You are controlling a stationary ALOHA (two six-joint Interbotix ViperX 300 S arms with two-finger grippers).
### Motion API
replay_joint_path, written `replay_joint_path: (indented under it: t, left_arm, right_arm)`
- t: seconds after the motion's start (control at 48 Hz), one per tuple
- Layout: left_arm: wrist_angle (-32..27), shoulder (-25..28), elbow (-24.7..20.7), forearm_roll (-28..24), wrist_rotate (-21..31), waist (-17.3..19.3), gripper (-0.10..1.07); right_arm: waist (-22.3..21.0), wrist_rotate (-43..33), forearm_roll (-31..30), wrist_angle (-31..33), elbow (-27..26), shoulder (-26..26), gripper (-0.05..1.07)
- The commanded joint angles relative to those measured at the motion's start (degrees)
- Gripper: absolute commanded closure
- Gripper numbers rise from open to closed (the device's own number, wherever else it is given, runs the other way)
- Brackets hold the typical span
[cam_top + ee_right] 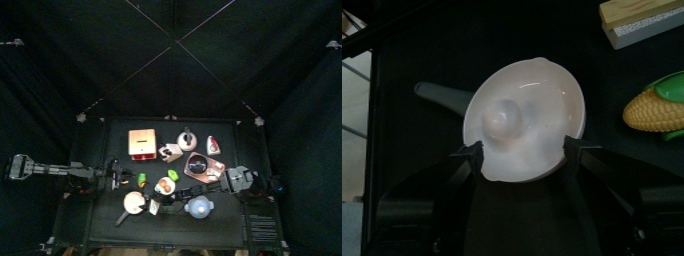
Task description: Place egg half in pan
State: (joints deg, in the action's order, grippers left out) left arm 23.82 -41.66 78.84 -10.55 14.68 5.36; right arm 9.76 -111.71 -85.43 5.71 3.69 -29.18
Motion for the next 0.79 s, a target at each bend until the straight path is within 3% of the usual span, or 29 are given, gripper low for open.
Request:
replay_joint_path:
  t: [0.0, 0.583, 0.771]
  left_arm:
    - [0.1, 0.1, -0.6, 0.1, -0.1, -0.1, 0.4]
    - [0.0, 0.1, -0.5, 0.1, -0.1, -0.1, 0.4]
    - [0.1, 0.1, -0.4, 0.1, 0.0, 0.0, 0.4]
  right_arm:
    - [-0.4, 0.1, 0.0, -0.1, -1.4, 1.4, 0.06]
    - [-0.6, 0.2, -0.2, -0.1, -0.4, 2.9, 0.06]
    - [-0.7, 0.2, 0.2, -0.1, 1.8, 5.8, 0.06]
